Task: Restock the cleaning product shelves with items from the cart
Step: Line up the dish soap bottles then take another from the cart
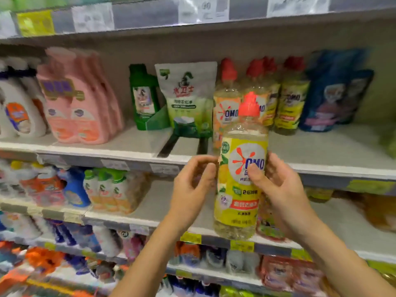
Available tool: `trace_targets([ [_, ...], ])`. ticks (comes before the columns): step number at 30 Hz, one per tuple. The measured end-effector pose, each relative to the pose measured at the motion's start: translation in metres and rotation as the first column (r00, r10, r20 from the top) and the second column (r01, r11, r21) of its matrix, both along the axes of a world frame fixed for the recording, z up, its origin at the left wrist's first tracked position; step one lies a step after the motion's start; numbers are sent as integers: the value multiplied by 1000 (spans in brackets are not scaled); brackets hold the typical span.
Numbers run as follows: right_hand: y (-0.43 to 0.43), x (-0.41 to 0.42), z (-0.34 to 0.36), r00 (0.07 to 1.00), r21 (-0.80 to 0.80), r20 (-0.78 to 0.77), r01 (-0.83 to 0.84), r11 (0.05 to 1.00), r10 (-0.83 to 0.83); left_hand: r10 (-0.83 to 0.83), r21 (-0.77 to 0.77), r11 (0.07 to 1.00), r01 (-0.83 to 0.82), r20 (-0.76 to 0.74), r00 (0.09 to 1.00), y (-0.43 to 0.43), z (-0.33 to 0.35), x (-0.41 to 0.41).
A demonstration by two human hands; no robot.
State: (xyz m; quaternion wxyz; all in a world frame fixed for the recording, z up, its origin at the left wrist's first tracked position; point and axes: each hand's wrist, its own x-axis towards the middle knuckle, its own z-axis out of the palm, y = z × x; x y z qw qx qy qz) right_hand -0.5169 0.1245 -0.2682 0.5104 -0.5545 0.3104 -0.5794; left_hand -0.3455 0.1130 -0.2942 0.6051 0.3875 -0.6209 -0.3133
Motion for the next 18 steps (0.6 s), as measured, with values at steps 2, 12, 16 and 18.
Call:
trace_targets([
  [2,-10,-21,8,997,-19,8,73,997,-73,4,-70,998,-5,-11,1000,-20,8,-14],
  [12,-80,-84,44,940,-197,-8,333,922,-341,-169,-146,964,223,315,934,-97,25,-70],
  [16,-104,-92,44,926,-258,-71,343,903,-372,-249,-19,960,278,387,888,-116,31,-90],
  [18,-113,-95,40,921,-260,-107,337,905,-374,-260,25,961,275,419,870,-124,37,-101],
])
